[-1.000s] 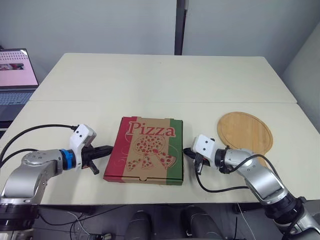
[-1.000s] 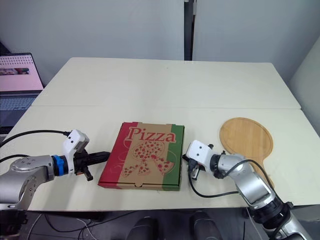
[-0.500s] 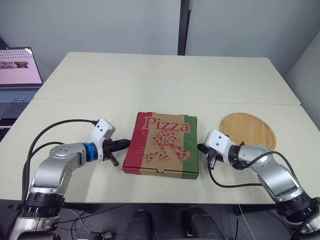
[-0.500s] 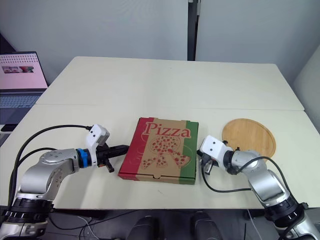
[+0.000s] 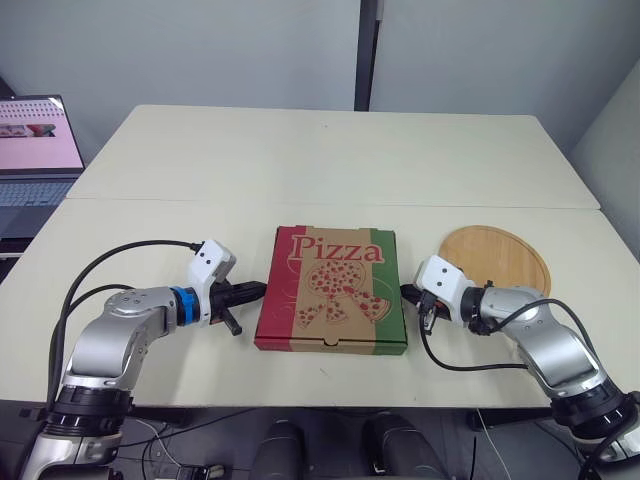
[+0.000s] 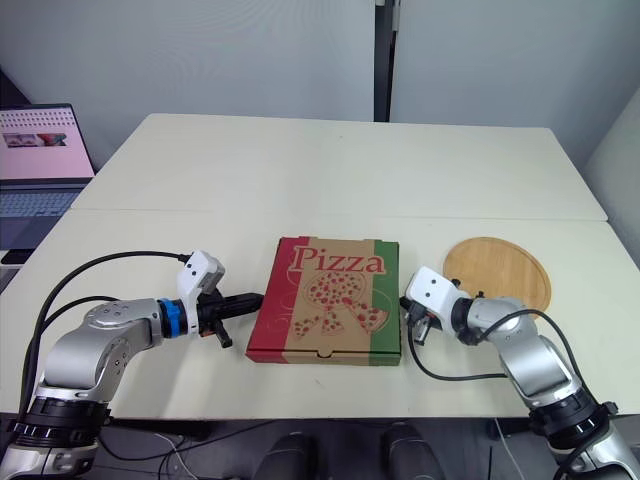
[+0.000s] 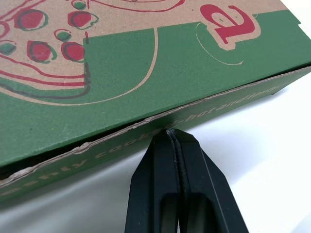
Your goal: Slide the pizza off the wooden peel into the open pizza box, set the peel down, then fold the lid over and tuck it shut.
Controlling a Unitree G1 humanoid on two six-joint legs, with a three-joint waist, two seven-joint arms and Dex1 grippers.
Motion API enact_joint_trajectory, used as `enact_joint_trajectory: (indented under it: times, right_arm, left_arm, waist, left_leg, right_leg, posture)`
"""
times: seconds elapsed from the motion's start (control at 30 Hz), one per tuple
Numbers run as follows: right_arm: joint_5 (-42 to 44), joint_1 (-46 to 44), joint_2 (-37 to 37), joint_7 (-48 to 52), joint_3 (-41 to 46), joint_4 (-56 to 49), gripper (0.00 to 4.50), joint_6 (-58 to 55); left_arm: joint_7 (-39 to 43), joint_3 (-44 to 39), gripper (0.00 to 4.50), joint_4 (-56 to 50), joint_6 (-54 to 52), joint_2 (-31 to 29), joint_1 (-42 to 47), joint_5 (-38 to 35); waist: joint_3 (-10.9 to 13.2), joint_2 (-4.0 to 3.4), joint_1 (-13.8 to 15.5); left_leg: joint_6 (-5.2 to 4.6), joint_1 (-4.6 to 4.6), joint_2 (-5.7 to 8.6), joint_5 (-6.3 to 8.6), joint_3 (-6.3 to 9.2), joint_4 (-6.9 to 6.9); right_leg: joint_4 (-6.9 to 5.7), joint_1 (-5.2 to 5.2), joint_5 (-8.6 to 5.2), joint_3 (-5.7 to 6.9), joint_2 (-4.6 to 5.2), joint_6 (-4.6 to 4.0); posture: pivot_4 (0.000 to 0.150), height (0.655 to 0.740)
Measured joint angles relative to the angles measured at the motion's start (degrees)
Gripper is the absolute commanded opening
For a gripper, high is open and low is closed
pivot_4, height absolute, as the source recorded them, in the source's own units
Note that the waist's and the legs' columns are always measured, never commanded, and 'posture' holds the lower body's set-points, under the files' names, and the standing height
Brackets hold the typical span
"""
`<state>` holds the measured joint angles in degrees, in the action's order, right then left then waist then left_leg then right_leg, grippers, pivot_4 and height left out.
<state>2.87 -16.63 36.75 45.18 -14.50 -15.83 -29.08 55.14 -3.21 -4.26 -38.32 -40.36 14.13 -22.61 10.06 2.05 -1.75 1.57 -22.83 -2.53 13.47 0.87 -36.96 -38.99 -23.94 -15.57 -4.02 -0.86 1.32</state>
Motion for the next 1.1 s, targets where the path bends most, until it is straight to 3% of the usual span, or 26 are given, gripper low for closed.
enact_joint_trajectory:
  times: [0.33, 0.5, 0.63, 0.9, 1.1]
  right_arm:
    - [0.7, 1.0, 2.6, 1.0, 2.3, -0.3, 0.07, 1.2]
    - [4.8, 8.4, 7.7, 1.6, 15.7, 0.3, 0.07, 2.7]
    - [7.2, 13.8, 10.7, 2.8, 26.6, 2.3, 0.07, 8.3]
    - [4.3, 17.6, 19.8, 5.1, 34.4, 21.6, 0.07, 20.2]
    - [3.6, 13.8, 20.2, 4.8, 34.2, 31.0, 0.07, 22.5]
  left_arm:
    - [1.5, -1.3, 0.00, 0.3, 1.3, -2.5, -2.6, -0.7]
    - [1.4, -11.9, 0.00, 2.7, 4.7, -8.9, -9.5, -0.8]
    - [-1.4, -18.3, 0.00, 7.5, 12.2, -13.9, -14.0, 4.0]
    - [-0.4, -24.9, 0.00, 16.5, 17.2, -16.0, -19.4, 5.7]
    - [-0.6, -25.1, 0.00, 16.1, 16.5, -15.7, -20.6, 5.1]
  waist:
    - [0.0, 0.00, -0.1]
    - [0.0, 0.00, -0.1]
    - [0.0, 0.00, -0.1]
    - [0.0, 0.00, -0.2]
    - [0.0, 0.00, -0.5]
  left_leg:
    - [0.00, -0.03, -0.02, 0.00, -0.01, 0.02]
    - [0.00, -0.01, -0.06, 0.00, -0.02, 0.06]
    - [0.00, 0.11, -0.06, 0.00, -0.11, 0.07]
    - [0.00, 0.14, -0.09, 0.00, -0.36, 0.08]
    - [0.00, 0.22, -0.11, 0.00, -0.43, 0.12]
  right_leg:
    - [0.01, -0.04, 0.00, 0.00, 0.00, 0.00]
    - [0.01, -0.08, -0.02, 0.00, 0.00, -0.03]
    - [0.02, -0.01, -0.04, -0.07, 0.02, -0.04]
    - [0.04, -0.05, -0.21, -0.15, 0.08, -0.35]
    - [0.00, -0.05, -0.02, -0.21, 0.06, -0.06]
  posture:
    - [0.150, 0.7400]
    - [0.150, 0.7400]
    - [0.150, 0.7400]
    - [0.150, 0.7400]
    - [0.150, 0.7400]
